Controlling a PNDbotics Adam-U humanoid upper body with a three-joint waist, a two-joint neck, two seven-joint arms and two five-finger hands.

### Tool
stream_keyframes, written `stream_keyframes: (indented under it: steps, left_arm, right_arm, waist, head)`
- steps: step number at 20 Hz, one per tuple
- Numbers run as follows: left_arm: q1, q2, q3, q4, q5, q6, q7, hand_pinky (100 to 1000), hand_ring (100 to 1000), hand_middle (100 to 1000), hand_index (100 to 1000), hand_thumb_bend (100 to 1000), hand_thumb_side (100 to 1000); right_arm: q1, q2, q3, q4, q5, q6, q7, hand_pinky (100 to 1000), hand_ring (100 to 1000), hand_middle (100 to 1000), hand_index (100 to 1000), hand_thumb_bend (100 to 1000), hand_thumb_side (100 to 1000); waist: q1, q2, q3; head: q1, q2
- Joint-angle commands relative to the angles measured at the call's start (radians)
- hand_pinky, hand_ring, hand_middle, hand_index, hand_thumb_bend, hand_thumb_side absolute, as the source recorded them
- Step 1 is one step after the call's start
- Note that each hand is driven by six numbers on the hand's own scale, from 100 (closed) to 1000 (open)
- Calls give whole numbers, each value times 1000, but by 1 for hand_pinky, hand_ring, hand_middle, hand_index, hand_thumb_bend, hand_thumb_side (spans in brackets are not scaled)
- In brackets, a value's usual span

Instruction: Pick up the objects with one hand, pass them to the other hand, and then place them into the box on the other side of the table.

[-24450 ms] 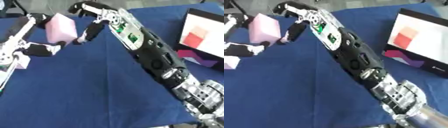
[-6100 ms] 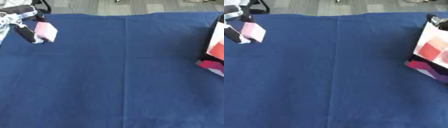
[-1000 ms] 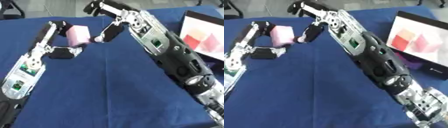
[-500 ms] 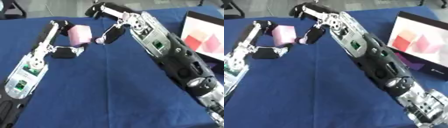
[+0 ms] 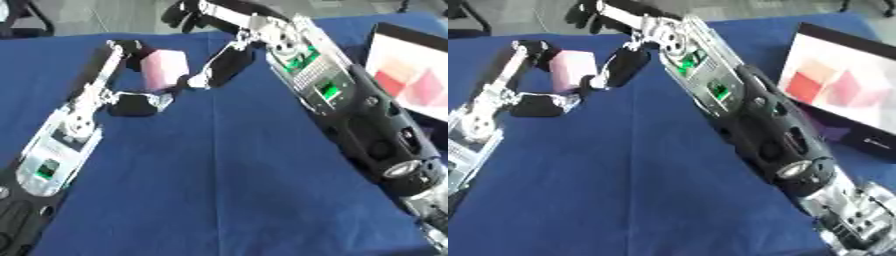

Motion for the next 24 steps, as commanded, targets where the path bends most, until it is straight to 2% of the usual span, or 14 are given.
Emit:
stream_keyframes:
  steps: [1,24]
  left_arm:
    - [-14,6,0,-21,-7,3,0,693,557,422,505,100,100]
    - [-24,-6,-15,-62,-9,5,-3,683,551,404,509,100,100]
  right_arm:
    - [-12,-17,-9,-29,-7,8,2,903,831,799,863,477,100]
    - [-3,-2,19,34,82,-11,-4,894,819,781,832,499,100]
  waist:
    - [1,-33,0]
    - [1,-26,8]
  head:
    - [3,-15]
    - [1,-22]
